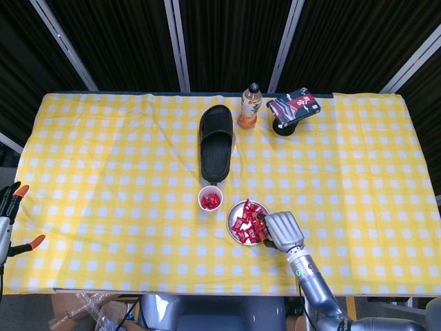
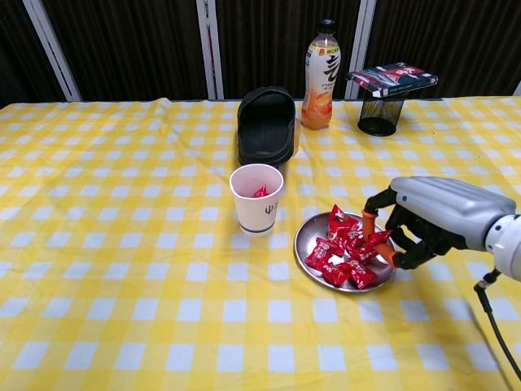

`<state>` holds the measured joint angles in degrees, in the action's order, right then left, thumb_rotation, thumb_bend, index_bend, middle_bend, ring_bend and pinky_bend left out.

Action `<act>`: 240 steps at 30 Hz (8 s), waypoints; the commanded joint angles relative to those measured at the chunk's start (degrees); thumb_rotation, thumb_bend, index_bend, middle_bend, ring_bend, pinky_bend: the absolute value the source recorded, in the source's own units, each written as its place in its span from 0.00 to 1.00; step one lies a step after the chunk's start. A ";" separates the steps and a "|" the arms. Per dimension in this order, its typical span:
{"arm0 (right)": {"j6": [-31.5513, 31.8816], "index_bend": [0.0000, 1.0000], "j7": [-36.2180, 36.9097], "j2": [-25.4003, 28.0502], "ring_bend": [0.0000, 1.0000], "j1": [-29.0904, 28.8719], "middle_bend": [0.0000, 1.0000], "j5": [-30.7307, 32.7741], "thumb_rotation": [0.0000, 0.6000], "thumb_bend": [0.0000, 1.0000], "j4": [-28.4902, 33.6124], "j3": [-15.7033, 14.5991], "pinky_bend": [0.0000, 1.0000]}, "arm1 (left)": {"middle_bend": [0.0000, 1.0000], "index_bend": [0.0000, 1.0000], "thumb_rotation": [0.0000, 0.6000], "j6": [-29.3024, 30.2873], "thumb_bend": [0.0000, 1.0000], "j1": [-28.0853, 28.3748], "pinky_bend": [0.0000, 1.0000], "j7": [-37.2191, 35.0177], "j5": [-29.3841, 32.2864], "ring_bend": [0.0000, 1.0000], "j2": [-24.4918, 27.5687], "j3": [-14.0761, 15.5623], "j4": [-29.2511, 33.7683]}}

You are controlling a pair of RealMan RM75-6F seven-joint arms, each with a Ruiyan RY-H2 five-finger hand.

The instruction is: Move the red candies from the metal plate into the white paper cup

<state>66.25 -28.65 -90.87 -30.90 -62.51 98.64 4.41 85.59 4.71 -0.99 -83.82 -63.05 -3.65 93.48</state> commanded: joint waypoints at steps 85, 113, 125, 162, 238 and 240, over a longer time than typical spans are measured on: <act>6.14 0.29 -9.83 4.36 0.89 -8.14 0.82 7.38 1.00 0.48 11.41 -1.47 0.85 | 0.00 0.02 1.00 -1.34 0.04 0.20 0.00 -1.26 1.44 0.00 0.75 -0.08 0.75; -0.18 0.35 -10.09 -0.33 0.89 -6.61 0.82 7.49 1.00 0.35 5.01 -3.62 0.85 | 0.00 0.03 1.00 -0.62 0.04 0.01 0.00 -1.67 0.72 0.00 0.39 -0.13 0.04; -2.28 0.36 -7.96 -2.13 0.89 -6.90 0.82 7.24 1.00 0.34 1.43 -2.19 0.85 | 0.00 0.03 1.00 -1.17 0.04 0.10 0.00 -1.40 1.31 0.00 0.58 -0.18 0.38; -5.52 0.52 -4.77 -5.44 0.89 -6.72 0.82 6.97 1.00 0.41 -3.87 -0.95 0.85 | 0.00 0.03 1.00 -1.74 0.04 0.20 0.00 -1.59 2.20 0.00 0.77 -0.46 0.63; -4.66 0.45 -7.07 -8.59 0.89 -23.08 0.82 19.76 1.00 0.46 -6.21 14.05 0.85 | 0.00 0.02 1.00 -3.73 0.04 0.71 0.00 -4.17 3.30 0.00 1.94 -0.57 1.21; -4.33 0.44 -7.08 -8.67 0.89 -23.14 0.82 19.65 1.00 0.46 -6.26 13.93 0.85 | 0.00 0.02 1.00 -3.72 0.04 0.70 0.00 -4.20 3.26 0.00 1.95 -0.54 1.19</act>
<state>61.86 -35.72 -99.50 -54.01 -42.82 92.40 18.38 81.88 5.41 -5.19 -80.56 -61.09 -4.20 94.67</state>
